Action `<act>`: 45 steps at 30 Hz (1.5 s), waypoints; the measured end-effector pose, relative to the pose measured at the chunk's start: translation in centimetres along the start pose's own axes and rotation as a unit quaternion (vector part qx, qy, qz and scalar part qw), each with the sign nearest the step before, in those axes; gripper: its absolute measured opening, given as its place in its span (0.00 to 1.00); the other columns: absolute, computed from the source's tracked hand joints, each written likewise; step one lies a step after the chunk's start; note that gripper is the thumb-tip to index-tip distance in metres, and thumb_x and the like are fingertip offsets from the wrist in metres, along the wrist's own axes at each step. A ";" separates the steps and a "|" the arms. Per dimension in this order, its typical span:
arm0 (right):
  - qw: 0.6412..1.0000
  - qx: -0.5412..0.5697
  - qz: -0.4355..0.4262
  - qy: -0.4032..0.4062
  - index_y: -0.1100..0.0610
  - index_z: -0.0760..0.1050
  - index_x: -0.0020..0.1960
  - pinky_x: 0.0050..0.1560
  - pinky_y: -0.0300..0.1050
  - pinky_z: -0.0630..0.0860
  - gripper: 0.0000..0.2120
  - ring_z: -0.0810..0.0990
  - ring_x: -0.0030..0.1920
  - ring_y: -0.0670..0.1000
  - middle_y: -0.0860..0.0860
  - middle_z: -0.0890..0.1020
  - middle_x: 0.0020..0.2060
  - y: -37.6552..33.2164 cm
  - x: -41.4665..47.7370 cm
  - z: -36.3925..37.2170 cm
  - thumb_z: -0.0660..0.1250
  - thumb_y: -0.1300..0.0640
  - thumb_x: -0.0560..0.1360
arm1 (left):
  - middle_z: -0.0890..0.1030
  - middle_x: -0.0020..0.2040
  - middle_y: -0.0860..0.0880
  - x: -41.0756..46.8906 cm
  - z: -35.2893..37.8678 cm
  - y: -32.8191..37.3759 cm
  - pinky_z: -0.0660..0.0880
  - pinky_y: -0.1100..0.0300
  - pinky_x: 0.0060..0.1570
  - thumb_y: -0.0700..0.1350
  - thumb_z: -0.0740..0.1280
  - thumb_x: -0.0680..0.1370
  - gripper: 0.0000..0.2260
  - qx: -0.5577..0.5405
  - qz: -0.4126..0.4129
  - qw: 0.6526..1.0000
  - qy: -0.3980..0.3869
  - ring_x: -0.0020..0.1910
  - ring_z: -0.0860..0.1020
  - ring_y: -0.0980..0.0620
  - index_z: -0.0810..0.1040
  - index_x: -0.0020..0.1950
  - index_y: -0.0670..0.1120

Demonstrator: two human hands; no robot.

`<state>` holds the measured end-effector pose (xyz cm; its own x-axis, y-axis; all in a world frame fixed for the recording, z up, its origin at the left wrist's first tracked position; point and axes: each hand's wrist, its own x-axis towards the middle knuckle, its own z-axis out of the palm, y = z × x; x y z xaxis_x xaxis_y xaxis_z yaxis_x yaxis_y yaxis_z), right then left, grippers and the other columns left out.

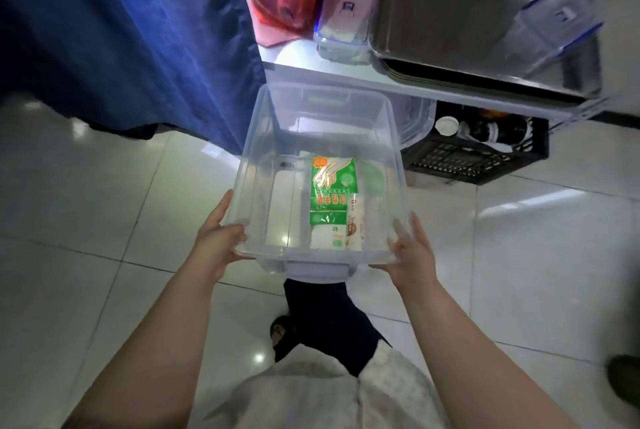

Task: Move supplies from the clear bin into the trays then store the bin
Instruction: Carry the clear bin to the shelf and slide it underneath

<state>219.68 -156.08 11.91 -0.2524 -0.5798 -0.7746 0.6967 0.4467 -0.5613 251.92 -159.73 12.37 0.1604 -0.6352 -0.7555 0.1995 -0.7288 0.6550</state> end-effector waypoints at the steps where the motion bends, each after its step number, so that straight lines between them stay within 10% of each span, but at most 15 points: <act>1: 1.000 -0.002 -0.001 0.000 0.48 0.64 0.72 0.28 0.56 0.79 0.43 0.83 0.42 0.52 0.54 0.79 0.54 -0.1 0.9 0.6 0.59 0.80 0.65 | 0.77 0.62 0.43 1.2 0.5 0.5 0.81 0.45 0.38 0.29 0.62 0.72 0.35 0.001 -0.002 1.000 -0.003 0.49 0.79 0.41 0.71 0.66 0.67; 8: 0.996 -0.055 0.003 0.071 0.46 0.69 0.69 0.49 0.66 0.78 0.30 0.70 0.44 0.58 0.55 0.73 0.44 -1.8 10.1 5.3 0.56 0.73 0.76 | 0.77 0.62 0.40 10.4 3.9 4.6 0.78 0.49 0.38 0.30 0.60 0.74 0.27 -0.030 -0.032 0.999 0.007 0.44 0.77 0.44 0.76 0.58 0.63; 11: 0.995 -0.029 0.006 0.095 0.47 0.70 0.69 0.60 0.69 0.69 0.36 0.74 0.52 0.64 0.56 0.78 0.60 -2.3 13.4 7.8 0.50 0.77 0.71 | 0.76 0.63 0.40 14.6 4.8 6.1 0.77 0.51 0.39 0.29 0.58 0.75 0.29 -0.042 -0.043 0.998 -0.002 0.42 0.75 0.47 0.73 0.63 0.62; 15: 0.991 -0.046 -0.014 0.125 0.52 0.67 0.71 0.58 0.53 0.75 0.30 0.68 0.36 0.52 0.56 0.76 0.47 -1.7 18.6 9.7 0.53 0.75 0.75 | 0.77 0.56 0.45 20.4 6.2 7.4 0.78 0.56 0.36 0.28 0.55 0.74 0.30 -0.061 -0.055 0.997 -0.016 0.43 0.76 0.49 0.76 0.60 0.62; 18: 0.993 -0.030 0.010 0.109 0.63 0.66 0.70 0.33 0.25 0.72 0.28 0.76 0.31 0.37 0.52 0.72 0.41 -0.3 22.6 11.1 0.63 0.76 0.72 | 0.81 0.51 0.49 25.3 6.9 7.5 0.75 0.52 0.42 0.28 0.53 0.73 0.31 -0.067 -0.050 0.996 -0.022 0.45 0.77 0.51 0.75 0.62 0.60; 25: 0.980 -0.085 -0.084 0.160 0.32 0.76 0.56 0.55 0.62 0.78 0.38 0.74 0.58 0.53 0.49 0.65 0.70 2.8 30.8 14.6 0.58 0.73 0.63 | 0.79 0.61 0.51 35.7 6.4 6.8 0.77 0.49 0.54 0.43 0.61 0.79 0.23 -0.167 -0.034 0.980 -0.098 0.62 0.77 0.51 0.67 0.74 0.52; 29: 0.979 -0.002 -0.034 0.200 0.42 0.69 0.68 0.57 0.56 0.76 0.38 0.73 0.57 0.53 0.51 0.72 0.63 2.8 36.4 15.4 0.54 0.75 0.68 | 0.82 0.54 0.54 39.5 7.4 7.1 0.74 0.51 0.61 0.47 0.65 0.77 0.14 -0.187 -0.009 0.970 -0.154 0.60 0.78 0.52 0.77 0.63 0.53; 32: 0.983 0.025 -0.017 0.180 0.50 0.69 0.67 0.42 0.43 0.74 0.28 0.75 0.45 0.52 0.51 0.76 0.45 1.9 38.2 15.4 0.57 0.72 0.72 | 0.83 0.53 0.55 40.3 8.7 7.4 0.74 0.54 0.61 0.45 0.63 0.78 0.13 -0.183 -0.014 0.976 -0.120 0.58 0.78 0.53 0.77 0.62 0.53; 36: 0.995 -0.002 -0.028 0.094 0.52 0.67 0.70 0.61 0.50 0.74 0.24 0.75 0.61 0.54 0.54 0.75 0.63 2.0 35.4 13.6 0.60 0.68 0.77 | 0.79 0.55 0.50 36.5 9.0 6.7 0.72 0.56 0.63 0.45 0.68 0.77 0.16 -0.088 -0.034 0.996 -0.001 0.59 0.75 0.51 0.74 0.65 0.47; 39: 0.979 0.175 -0.003 0.101 0.51 0.67 0.69 0.66 0.56 0.67 0.18 0.69 0.68 0.57 0.54 0.71 0.68 2.9 32.4 10.3 0.56 0.59 0.80 | 0.81 0.53 0.52 31.0 9.8 7.6 0.74 0.59 0.60 0.41 0.73 0.74 0.18 0.031 0.041 0.989 0.140 0.54 0.79 0.56 0.77 0.63 0.46; 45: 0.910 0.394 0.028 0.124 0.57 0.74 0.59 0.52 0.54 0.77 0.12 0.75 0.60 0.59 0.56 0.76 0.60 2.9 31.5 4.8 0.60 0.55 0.79 | 0.81 0.59 0.43 24.8 20.1 11.5 0.74 0.48 0.61 0.41 0.69 0.75 0.13 0.161 0.065 0.979 -0.106 0.60 0.79 0.44 0.78 0.60 0.46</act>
<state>216.98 -176.27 -12.74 -0.2776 -0.3556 -0.8925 0.9538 -0.2132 -0.2117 238.74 -189.02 1.37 -0.0465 -0.7412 -0.6696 -0.1305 -0.6601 0.7398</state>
